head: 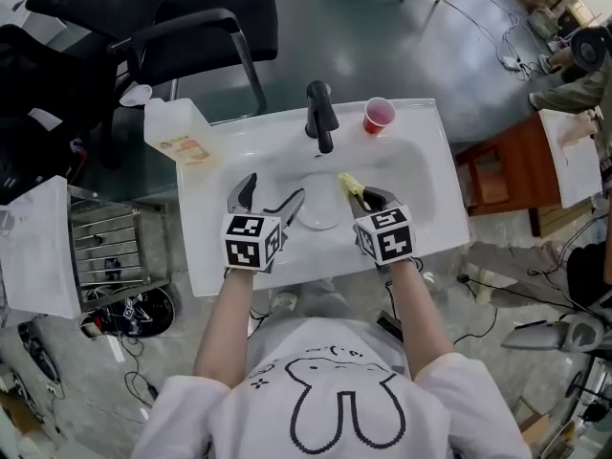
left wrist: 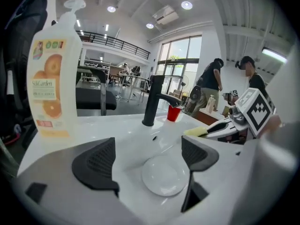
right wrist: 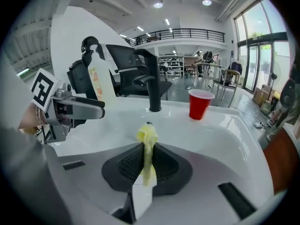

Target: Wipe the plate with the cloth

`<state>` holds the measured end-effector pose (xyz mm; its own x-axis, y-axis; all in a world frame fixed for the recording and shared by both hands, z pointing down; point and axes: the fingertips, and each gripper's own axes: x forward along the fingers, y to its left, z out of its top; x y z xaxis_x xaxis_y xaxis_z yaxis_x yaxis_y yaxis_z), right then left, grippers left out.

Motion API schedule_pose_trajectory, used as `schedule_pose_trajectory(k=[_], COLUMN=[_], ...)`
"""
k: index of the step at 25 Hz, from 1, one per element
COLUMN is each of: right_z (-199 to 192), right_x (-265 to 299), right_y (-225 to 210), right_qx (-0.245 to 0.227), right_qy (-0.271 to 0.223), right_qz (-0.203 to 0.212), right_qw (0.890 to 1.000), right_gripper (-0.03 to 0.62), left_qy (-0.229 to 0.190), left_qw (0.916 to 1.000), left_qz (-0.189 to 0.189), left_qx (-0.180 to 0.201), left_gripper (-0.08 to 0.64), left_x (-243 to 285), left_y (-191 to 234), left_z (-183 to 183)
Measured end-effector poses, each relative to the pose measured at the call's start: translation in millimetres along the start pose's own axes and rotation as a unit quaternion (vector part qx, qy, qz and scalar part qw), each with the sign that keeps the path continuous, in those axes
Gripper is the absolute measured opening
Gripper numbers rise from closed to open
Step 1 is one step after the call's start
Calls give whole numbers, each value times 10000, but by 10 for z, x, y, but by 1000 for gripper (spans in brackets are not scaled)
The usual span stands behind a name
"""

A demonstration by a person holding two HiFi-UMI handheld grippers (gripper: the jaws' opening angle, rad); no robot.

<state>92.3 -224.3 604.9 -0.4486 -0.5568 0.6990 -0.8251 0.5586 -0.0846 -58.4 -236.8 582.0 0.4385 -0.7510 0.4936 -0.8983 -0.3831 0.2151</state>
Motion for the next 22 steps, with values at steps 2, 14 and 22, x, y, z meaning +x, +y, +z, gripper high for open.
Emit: schedule_pose_trajectory(k=[2,14,22], right_z=[-98,-686,-832], right_x=[160,775,1000], right_y=[-32,-45,-180], right_qx=[-66,-66,10], right_qy=[227,1815,2174], right_qz=[89,795,632], right_qw=[9997,9801,9740], right_gripper=[51,52,51], left_qy=[137,1114,1322], left_qw=[9998,9890,9839], left_qz=[-27,-58,64], left_qx=[-148,-973,-1198], left_gripper=[445,443,443], left_x=[74,399,464], left_y=[-1,20,75], left_z=[-90,-661,-806])
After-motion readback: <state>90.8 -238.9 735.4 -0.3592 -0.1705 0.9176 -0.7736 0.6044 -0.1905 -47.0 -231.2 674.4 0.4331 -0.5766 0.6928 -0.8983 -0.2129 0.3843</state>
